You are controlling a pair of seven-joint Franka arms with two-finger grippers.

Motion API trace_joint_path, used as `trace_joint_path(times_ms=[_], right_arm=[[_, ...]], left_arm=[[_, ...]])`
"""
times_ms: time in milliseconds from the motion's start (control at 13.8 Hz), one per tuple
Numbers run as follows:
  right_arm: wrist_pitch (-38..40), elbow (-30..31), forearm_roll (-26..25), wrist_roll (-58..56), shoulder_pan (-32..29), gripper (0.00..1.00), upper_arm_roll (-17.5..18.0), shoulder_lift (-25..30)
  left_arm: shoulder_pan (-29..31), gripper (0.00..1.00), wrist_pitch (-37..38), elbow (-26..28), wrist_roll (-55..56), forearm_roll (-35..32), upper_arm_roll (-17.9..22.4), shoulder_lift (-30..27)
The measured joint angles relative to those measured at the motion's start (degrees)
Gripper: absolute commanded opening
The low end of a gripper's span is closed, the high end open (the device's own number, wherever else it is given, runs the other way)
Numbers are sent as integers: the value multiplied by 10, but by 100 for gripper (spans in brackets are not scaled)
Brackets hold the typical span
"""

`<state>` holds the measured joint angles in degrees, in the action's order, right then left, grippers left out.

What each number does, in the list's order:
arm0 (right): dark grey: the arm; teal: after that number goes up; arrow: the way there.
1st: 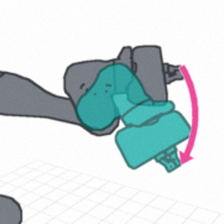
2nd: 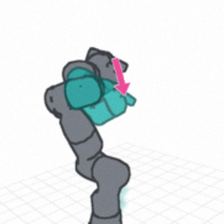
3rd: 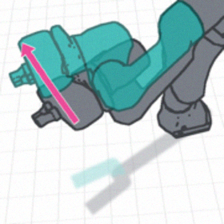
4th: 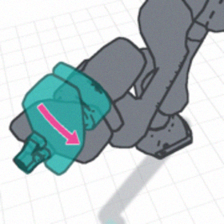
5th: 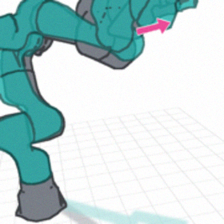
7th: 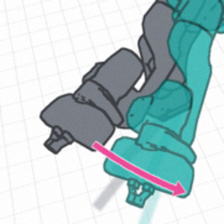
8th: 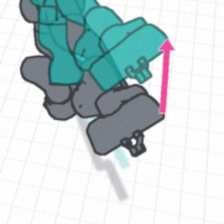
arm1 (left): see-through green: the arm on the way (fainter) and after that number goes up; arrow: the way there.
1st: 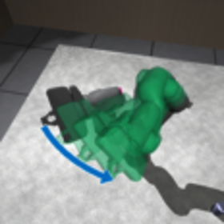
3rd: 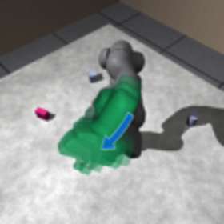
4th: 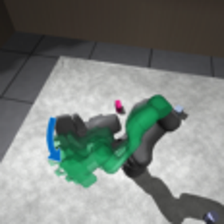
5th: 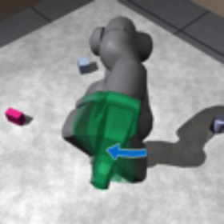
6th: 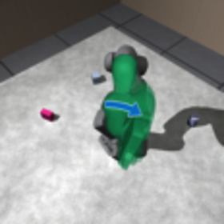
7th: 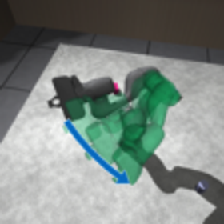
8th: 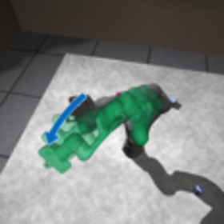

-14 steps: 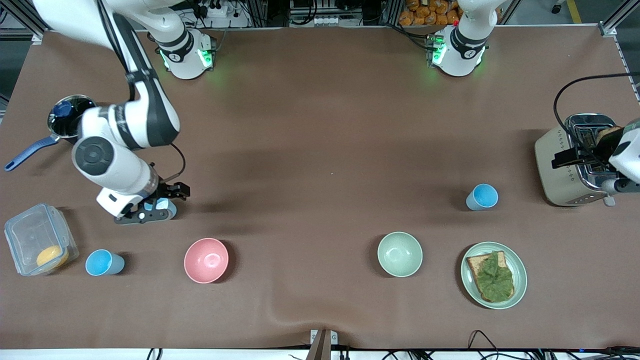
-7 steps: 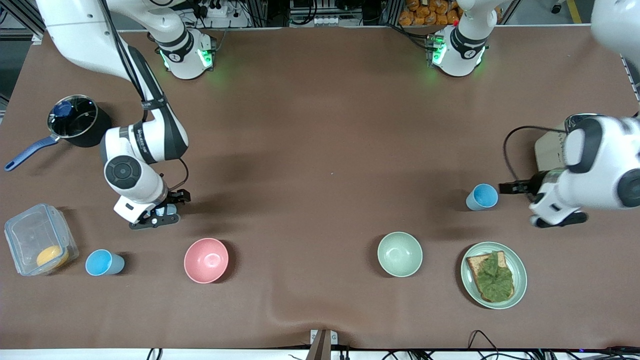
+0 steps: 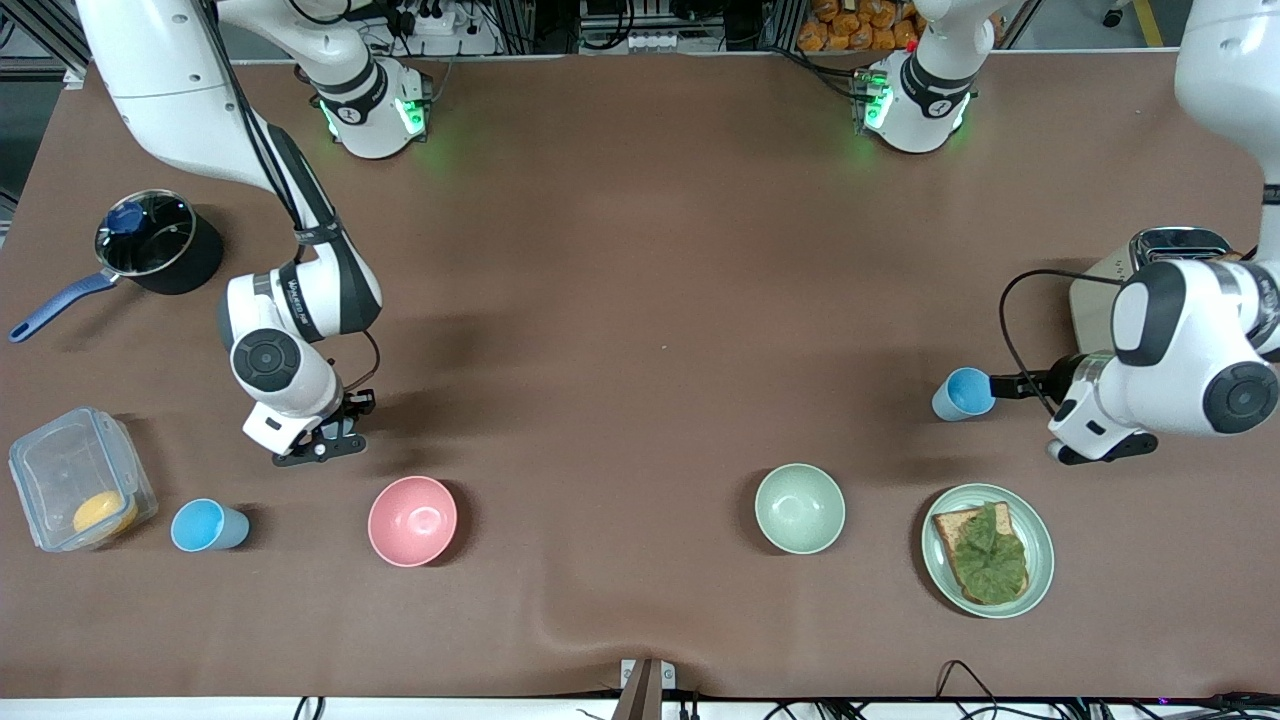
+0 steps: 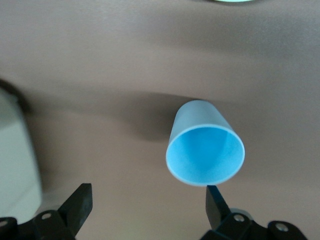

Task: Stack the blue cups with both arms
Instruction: 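Grasp the tissue cup with the right gripper while the left gripper grasps its cup, then carry the tissue cup to the table middle with the right gripper and release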

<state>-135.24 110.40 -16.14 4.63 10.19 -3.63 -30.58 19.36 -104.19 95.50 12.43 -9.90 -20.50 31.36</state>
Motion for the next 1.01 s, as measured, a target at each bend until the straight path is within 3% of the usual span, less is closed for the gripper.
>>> trace_joint_path(times_ms=[289,578,651,723,795,1012], right_arm=[[39,-31,-2,-6,6,0,4,1],[205,-128,2,-5,52,0,13,5],[243,-153,12,-3,63,0,20,7],[275,-171,39,-1,76,0,26,9],[298,-183,77,0,90,0,29,13],[319,-195,174,46,137,0,32,26]], left_arm=[[-4,100,-20,0,2,0,-1,25],[-11,100,-45,0,12,0,-2,55],[-11,65,-47,0,13,0,-2,61],[-11,15,-49,-1,13,0,-1,64],[-11,4,-51,-1,19,0,-1,65],[-12,3,-52,-7,57,0,-2,65]])
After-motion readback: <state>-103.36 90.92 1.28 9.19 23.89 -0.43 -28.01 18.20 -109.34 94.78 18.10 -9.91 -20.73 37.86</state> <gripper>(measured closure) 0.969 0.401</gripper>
